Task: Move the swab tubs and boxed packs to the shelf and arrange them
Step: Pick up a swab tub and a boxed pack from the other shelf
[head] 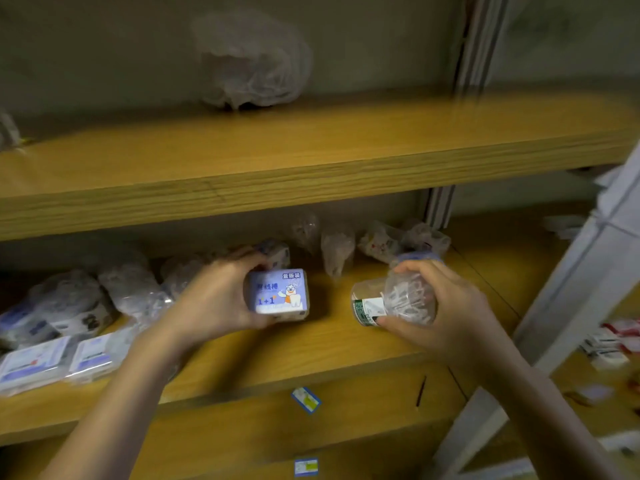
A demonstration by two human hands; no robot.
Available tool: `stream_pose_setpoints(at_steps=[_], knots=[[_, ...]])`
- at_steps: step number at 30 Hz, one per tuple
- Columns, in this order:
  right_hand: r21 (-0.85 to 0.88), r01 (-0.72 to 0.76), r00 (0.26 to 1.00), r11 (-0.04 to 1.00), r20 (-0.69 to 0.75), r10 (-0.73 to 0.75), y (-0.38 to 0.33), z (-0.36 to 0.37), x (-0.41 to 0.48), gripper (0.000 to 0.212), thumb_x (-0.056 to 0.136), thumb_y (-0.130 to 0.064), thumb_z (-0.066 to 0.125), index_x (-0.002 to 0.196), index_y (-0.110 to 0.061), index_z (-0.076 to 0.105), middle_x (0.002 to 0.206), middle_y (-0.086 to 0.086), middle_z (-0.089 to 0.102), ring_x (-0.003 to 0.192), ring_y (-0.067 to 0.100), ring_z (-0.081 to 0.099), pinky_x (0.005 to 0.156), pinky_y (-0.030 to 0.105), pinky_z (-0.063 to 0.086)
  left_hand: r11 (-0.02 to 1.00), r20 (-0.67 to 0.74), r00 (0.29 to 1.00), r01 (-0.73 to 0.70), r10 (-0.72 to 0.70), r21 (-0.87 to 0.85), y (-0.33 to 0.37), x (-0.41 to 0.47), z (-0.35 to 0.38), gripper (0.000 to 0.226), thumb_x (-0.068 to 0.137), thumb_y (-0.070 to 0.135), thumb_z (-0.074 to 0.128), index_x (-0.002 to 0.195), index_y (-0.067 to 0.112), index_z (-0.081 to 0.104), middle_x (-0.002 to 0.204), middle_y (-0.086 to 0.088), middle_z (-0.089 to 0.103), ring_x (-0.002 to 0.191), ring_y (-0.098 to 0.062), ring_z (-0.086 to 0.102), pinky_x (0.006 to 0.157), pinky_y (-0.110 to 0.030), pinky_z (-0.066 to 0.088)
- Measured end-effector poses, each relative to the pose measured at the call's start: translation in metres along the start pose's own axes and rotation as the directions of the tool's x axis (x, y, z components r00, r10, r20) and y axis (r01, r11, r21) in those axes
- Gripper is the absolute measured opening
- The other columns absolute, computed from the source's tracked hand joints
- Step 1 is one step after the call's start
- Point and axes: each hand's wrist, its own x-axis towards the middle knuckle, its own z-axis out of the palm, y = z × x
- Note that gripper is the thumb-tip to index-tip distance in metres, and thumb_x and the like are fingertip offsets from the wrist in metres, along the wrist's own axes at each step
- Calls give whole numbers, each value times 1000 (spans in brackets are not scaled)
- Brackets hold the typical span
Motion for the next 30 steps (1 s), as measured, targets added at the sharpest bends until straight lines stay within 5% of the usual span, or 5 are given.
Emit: stream_pose_setpoints(at_steps=[3,7,14,18,30], knots=[[7,18,1000,1000,-23,-18,16,-25,-22,64,65,-61,60,119,-30,46,101,-24,46,88,-2,55,69,13,48,989,-91,994,-67,56,-130,41,-7,4,59,44,52,63,95,24,58,95,13,56,87,-3,55,76,-31,45],[-28,93,994,995,-50,-94,47,-63,-60,67,68,-59,58,121,-20,48,108,-12,52,89,5,57,73,22,53,972,-99,987,-142,125,-189,106,-9,21,52,48,52,68,94,30,57,95,15,55,88,-4,57,76,-36,48],[-32,-30,997,999,-70,27,112,-139,-132,73,62,-64,62,122,-28,41,110,-16,51,92,2,56,71,14,51,948,-82,968,-250,238,-199,224,-1,59,58,49,54,68,100,28,57,102,20,53,94,3,52,75,-12,41],[-30,-103,988,994,-122,99,146,-180,-167,68,59,-55,72,115,-36,38,101,-25,48,90,-11,52,70,1,41,925,-82,956,-292,280,-242,284,6,89,59,51,54,69,102,26,57,102,17,54,95,-1,51,77,-17,43],[-119,-247,953,962,-210,219,242,-245,-208,69,60,-50,69,121,-25,48,112,-16,44,99,7,49,75,18,43,906,-92,954,-301,287,-298,396,49,172,55,56,47,70,104,28,52,104,19,47,95,0,49,71,-23,48]])
